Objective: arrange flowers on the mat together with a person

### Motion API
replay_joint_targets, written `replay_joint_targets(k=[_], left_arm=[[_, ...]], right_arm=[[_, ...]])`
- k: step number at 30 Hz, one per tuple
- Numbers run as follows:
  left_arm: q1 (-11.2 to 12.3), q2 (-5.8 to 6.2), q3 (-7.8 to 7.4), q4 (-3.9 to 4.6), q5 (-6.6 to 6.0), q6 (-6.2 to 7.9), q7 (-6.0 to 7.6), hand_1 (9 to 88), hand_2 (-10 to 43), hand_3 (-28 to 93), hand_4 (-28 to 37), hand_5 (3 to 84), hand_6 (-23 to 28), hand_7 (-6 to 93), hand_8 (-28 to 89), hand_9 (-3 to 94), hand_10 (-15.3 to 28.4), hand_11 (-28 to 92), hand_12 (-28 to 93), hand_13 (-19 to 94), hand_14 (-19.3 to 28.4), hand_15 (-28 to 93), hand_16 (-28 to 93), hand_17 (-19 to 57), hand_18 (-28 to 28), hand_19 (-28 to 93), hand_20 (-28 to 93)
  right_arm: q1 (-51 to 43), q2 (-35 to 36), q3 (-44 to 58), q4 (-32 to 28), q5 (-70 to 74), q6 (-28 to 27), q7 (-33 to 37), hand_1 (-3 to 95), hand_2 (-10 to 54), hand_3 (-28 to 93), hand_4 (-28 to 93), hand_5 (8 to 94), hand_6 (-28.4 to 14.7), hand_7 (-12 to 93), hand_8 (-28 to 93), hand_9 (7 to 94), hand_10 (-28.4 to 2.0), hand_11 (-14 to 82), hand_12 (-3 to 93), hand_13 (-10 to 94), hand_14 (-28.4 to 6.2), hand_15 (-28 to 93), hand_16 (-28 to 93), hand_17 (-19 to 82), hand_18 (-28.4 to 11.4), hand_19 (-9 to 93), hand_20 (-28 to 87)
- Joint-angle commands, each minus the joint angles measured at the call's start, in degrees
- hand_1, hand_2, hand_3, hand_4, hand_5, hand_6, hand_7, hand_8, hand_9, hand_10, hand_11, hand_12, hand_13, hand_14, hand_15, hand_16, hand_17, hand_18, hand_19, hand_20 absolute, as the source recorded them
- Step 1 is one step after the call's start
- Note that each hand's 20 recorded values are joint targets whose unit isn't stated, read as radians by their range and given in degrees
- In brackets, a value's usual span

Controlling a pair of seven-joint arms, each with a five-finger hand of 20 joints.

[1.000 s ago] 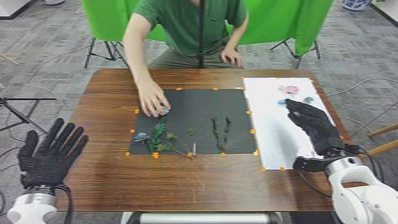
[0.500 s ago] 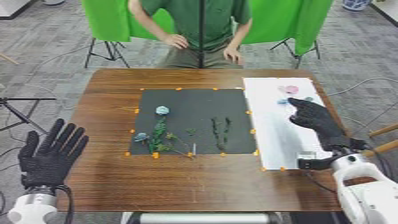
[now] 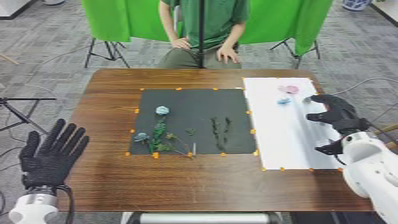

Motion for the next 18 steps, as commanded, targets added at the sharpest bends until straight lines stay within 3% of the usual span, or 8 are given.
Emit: replay_joint_targets(k=[1, 8, 11, 16, 18], left_arm=[[0.9, -0.68, -0.04, -0.04, 0.17, 0.38, 0.20, 24.0, 11.3, 70, -28.3, 43.6, 5.8, 8.9, -9, 40.2, 14.1, 15, 8, 29, 14.7, 28, -7, -2.8, 12.0, 25, 11], [0.5, -0.81, 0.28, 0.18, 0.27, 0.39, 0.28, 24.0, 11.3, 70, -28.3, 43.8, 6.0, 8.9, -9, 40.2, 14.1, 15, 8, 29, 14.8, 28, -7, -2.8, 12.0, 25, 11], [0.6, -0.86, 0.24, 0.19, 0.25, 0.41, 0.09, 24.0, 11.3, 70, -28.3, 43.7, 5.8, 9.0, -9, 40.2, 14.0, 15, 8, 29, 14.8, 28, -7, -2.8, 12.0, 25, 11], [0.7, -0.99, 0.48, 0.13, 0.30, 0.18, 0.32, 24.0, 11.3, 70, -28.3, 43.8, 5.8, 9.1, -9, 40.2, 14.0, 15, 8, 29, 14.8, 28, -7, -2.8, 12.0, 25, 11], [0.6, -0.94, 0.59, 0.19, 0.23, 0.21, 0.29, 24.0, 11.3, 70, -28.3, 43.8, 5.8, 9.1, -9, 40.2, 14.1, 15, 8, 29, 14.8, 28, -7, -2.8, 12.0, 25, 11]], right_arm=[[6.8, 3.6, -4.9, 5.4, -5.6, -4.3, 3.2, 47.7, -9.5, 76, -28, 38.0, 0.4, 21, -15, 35.9, -9.2, 3.7, 11.4, 29, -9.8, 9, 11, 20, -11.8, 19, 23], [7.4, 2.5, -6.0, 6.8, -7.6, -10.4, 5.7, 54.7, -9.5, 70, -28, 41.3, 1.8, 23, -16, 40.7, -8.9, 6.0, 13.5, 40, -7.3, 14, 19, 21, -12.6, 42, 28], [7.7, 1.7, -6.7, 7.6, -7.2, -12.3, 5.1, 56.6, -9.5, 68, -28, 44.4, 3.0, 24, -16, 44.6, -8.1, 7.3, 14.5, 47, -6.3, 17, 22, 22, -13.1, 47, 29], [7.2, 1.2, -8.1, 8.6, -5.9, -9.8, 2.7, 59.8, -9.5, 66, -28, 54.1, 5.5, 27, -18, 56.5, -6.8, 13.2, 16.2, 59, -4.0, 21, 26, 25, -12.1, 51, 31], [6.9, 1.2, -8.8, 8.7, -6.0, -7.0, 2.4, 64.9, -9.5, 59, -28, 58.2, 5.7, 30, -15, 61.7, -6.5, 15.4, 17.2, 62, -2.1, 19, 35, 27, -11.7, 50, 32]])
